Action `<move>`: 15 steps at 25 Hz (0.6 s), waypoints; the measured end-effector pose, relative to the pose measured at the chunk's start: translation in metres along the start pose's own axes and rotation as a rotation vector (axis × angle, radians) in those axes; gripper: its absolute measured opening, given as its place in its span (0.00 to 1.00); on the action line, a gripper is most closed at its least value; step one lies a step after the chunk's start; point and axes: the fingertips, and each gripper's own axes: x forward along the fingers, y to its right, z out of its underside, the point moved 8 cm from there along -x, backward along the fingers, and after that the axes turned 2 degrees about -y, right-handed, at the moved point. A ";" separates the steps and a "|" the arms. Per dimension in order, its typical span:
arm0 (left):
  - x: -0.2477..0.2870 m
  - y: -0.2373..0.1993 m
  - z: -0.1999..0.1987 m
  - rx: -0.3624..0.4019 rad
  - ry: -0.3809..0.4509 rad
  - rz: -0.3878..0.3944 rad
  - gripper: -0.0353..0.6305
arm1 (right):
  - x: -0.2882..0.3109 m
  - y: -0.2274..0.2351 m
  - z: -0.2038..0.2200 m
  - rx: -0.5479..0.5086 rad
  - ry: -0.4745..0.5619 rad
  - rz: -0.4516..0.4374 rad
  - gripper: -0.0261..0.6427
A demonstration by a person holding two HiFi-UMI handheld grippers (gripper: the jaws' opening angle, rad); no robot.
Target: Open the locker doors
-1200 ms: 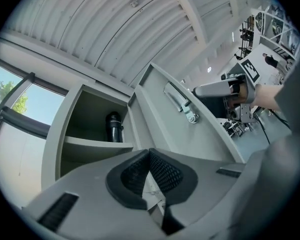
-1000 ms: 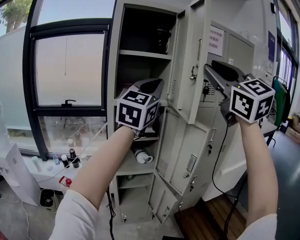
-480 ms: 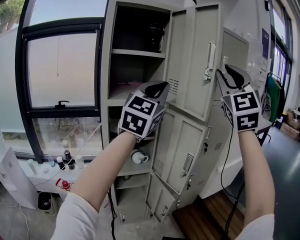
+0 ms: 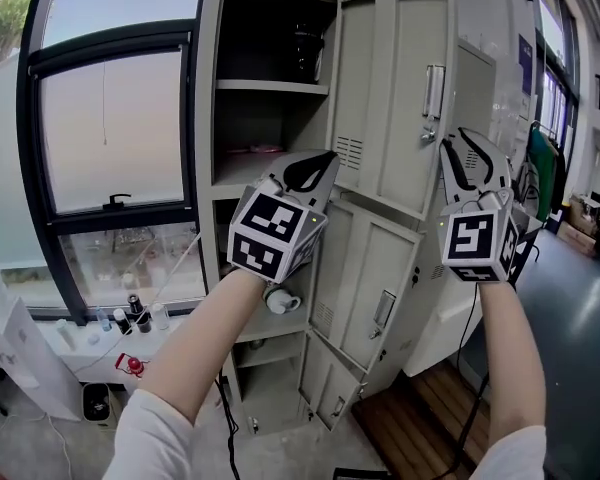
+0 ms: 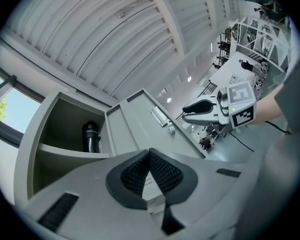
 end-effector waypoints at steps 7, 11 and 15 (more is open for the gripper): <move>-0.020 0.022 -0.009 0.067 0.033 0.023 0.06 | -0.024 -0.020 -0.003 0.094 0.015 -0.060 0.21; -0.030 0.041 -0.016 0.057 0.037 0.008 0.06 | -0.051 -0.022 -0.008 0.187 0.090 -0.090 0.07; -0.035 0.060 -0.015 0.032 0.021 -0.036 0.06 | -0.075 -0.027 -0.007 0.275 0.132 -0.164 0.08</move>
